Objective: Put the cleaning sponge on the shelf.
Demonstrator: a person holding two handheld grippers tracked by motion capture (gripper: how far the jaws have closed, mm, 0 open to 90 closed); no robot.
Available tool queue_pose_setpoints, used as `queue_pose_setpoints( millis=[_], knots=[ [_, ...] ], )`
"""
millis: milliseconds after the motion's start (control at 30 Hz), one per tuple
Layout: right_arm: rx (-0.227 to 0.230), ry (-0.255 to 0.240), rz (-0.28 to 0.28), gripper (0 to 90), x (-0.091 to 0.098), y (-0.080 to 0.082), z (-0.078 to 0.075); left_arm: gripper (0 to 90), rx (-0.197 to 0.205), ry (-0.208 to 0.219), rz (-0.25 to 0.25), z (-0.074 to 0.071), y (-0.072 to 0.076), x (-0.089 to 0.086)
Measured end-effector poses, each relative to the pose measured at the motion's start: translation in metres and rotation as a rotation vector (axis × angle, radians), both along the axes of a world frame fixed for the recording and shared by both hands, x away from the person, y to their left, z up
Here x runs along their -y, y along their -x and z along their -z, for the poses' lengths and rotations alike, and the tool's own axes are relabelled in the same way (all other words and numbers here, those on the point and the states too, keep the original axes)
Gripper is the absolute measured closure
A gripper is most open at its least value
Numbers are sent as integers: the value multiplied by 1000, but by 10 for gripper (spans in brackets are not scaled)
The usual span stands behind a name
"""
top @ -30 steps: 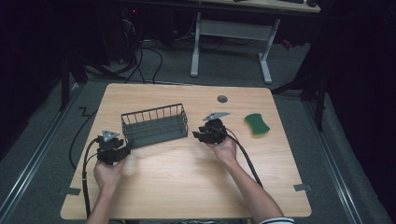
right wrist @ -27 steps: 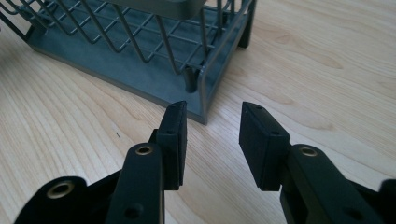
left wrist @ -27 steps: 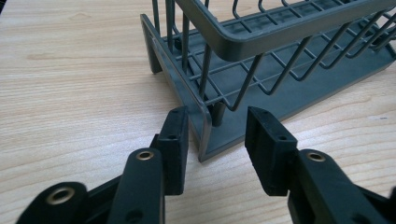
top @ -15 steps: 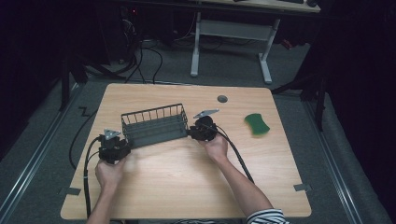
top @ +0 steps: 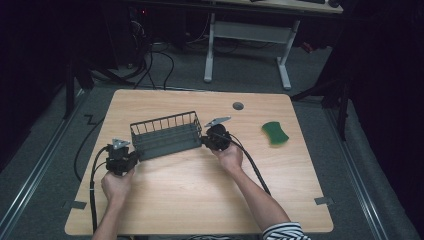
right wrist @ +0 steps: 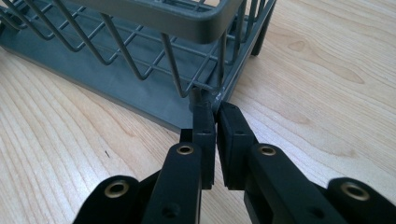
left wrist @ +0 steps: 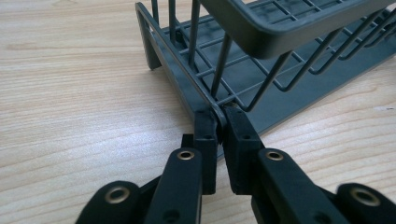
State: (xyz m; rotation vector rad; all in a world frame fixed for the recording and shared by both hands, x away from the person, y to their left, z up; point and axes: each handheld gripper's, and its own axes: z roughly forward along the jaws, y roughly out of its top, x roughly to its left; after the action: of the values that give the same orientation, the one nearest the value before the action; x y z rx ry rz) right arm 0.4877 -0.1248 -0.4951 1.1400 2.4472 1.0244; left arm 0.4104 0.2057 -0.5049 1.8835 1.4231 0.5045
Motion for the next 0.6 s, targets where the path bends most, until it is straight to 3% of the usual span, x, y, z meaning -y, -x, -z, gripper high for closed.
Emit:
queue_pose_setpoints(
  millis=[600],
  knots=[
    [-12, 1, -8, 864, 14, 12, -2, 863, 9, -18, 40, 0, 3, 9]
  ],
)
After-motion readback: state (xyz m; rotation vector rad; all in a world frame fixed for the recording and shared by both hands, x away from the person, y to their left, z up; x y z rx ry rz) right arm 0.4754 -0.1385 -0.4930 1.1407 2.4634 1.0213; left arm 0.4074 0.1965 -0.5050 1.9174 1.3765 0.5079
